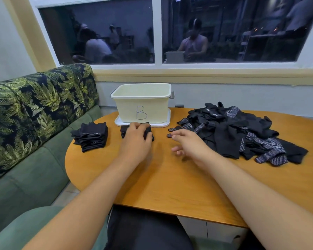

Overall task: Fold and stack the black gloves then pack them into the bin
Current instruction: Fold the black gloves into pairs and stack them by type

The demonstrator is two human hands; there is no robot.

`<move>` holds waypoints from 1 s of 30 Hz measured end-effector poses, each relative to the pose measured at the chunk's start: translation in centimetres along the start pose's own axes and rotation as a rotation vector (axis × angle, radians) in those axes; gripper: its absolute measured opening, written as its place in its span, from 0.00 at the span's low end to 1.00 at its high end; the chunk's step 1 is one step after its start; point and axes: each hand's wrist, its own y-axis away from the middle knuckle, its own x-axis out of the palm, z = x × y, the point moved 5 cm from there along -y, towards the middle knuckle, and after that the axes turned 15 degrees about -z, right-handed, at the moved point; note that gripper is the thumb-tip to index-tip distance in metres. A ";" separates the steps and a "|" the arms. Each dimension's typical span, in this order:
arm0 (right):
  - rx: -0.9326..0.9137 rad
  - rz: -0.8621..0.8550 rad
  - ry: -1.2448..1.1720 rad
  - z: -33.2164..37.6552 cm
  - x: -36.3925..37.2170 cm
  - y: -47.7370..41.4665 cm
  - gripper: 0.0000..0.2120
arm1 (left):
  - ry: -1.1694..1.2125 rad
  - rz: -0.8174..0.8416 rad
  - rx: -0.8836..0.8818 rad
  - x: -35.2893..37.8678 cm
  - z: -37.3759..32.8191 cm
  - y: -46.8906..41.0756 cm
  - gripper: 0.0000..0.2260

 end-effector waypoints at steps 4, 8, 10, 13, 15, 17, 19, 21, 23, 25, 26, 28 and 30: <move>-0.085 -0.027 0.035 -1.2 -5.1 2.9 0.10 | 0.037 0.093 0.097 3.6 -4.4 2.1 0.18; -0.282 -0.168 0.264 -1.2 -11.3 4.4 0.10 | 0.095 0.158 0.148 7.4 -8.2 4.2 0.16; -0.404 -0.277 0.352 -1.0 -14.5 4.8 0.09 | 0.109 0.191 0.159 8.8 -10.1 5.1 0.17; -0.561 -0.405 0.468 -2.0 -18.1 5.0 0.10 | 0.140 0.207 0.184 10.4 -13.1 6.6 0.16; -0.609 -0.444 0.525 -3.5 -19.2 4.7 0.11 | 0.167 0.207 0.247 11.2 -14.9 7.7 0.16; -0.544 -0.506 0.482 -4.5 -20.0 4.3 0.13 | 0.144 0.215 0.410 11.9 -16.5 9.0 0.18; -0.474 -0.575 0.416 -4.6 -20.5 4.0 0.14 | 0.103 0.224 0.537 12.5 -17.7 9.7 0.19; -0.461 -0.574 0.411 -4.7 -20.4 3.8 0.13 | 0.083 0.236 0.548 12.9 -18.2 9.8 0.19; -0.455 -0.527 0.441 -5.0 -20.0 3.7 0.12 | 0.064 0.252 0.515 13.2 -18.4 9.7 0.18; -0.454 -0.498 0.482 -5.3 -19.7 3.6 0.12 | 0.057 0.261 0.470 13.5 -18.3 9.5 0.16; -0.454 -0.493 0.497 -5.4 -19.6 3.6 0.11 | 0.053 0.260 0.457 13.6 -18.3 9.4 0.15; -0.455 -0.490 0.518 -5.4 -19.5 3.4 0.12 | 0.027 0.240 0.448 13.7 -18.4 9.2 0.12; -0.458 -0.484 0.535 -5.3 -19.4 3.4 0.14 | 0.005 0.223 0.449 13.9 -18.5 9.2 0.11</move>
